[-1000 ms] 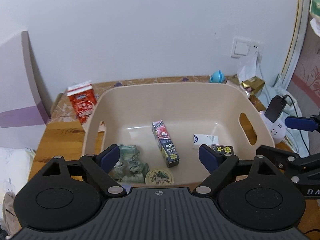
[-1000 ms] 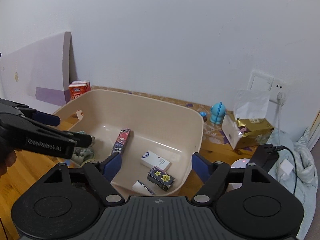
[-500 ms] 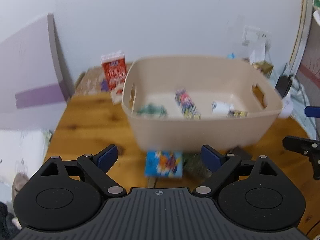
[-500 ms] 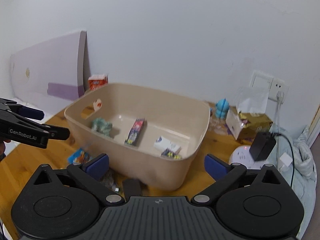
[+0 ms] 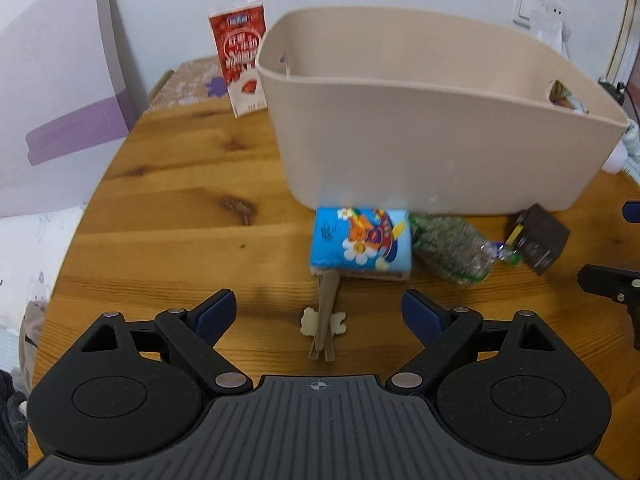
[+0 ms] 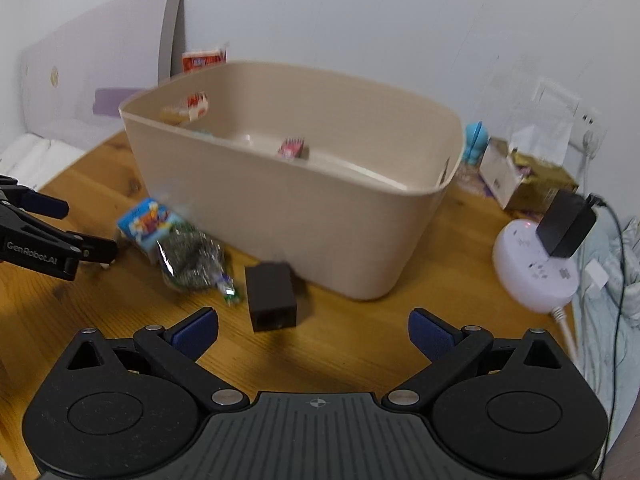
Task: Organize objects
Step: 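Grasp the wooden clip with left tool while right tool grasps the black cube, then lift the clip and black cube over the bin and release them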
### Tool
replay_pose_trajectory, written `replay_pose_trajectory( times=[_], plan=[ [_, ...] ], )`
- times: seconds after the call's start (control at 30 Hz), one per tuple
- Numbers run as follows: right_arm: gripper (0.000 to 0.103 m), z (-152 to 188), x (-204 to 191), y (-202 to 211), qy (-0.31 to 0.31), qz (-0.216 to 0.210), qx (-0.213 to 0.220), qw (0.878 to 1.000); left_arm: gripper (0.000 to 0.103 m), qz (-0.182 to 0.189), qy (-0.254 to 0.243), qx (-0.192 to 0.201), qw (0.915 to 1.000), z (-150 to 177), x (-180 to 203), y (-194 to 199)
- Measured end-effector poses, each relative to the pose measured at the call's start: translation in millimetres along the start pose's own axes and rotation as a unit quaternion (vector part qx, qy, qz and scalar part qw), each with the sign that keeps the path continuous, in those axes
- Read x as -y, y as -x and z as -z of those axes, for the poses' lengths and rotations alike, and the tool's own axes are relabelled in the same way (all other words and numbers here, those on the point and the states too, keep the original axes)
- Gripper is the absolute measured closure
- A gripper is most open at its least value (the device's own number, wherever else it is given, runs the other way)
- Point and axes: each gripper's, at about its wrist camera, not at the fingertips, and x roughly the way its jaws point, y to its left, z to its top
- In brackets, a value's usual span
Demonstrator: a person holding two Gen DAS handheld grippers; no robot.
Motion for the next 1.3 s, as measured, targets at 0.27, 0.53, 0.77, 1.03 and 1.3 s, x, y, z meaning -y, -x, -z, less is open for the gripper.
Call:
replay_pose_trajectory(
  times=[0.27, 0.53, 0.77, 1.03, 1.3],
  plan=[
    [0.013, 0, -3, -34, -0.002, -0.006, -0.016, 1.0, 0.027, 0.025, 0.0, -0.024, 0.9994, 4, -5, -19],
    [0.032, -5, -8, -52, 0.003, -0.012, -0.025, 1.0, 0.076, 0.035, 0.002, 0.001, 0.9994, -1, -8, -19],
    [0.071, -5, -22, -49, 0.021, -0.032, -0.017, 0.999, 0.091, 0.04, 0.032, 0.003, 0.9987, -1, -18, -17],
    [0.074, 1, -21, -39, 0.014, -0.041, -0.017, 0.999, 0.092, 0.026, 0.043, -0.002, 0.9987, 5, -19, -9],
    [0.074, 7, -15, -5, 0.01, -0.042, 0.01, 0.999, 0.092, 0.023, 0.04, 0.018, 0.9988, 9, -18, 21]
  ],
)
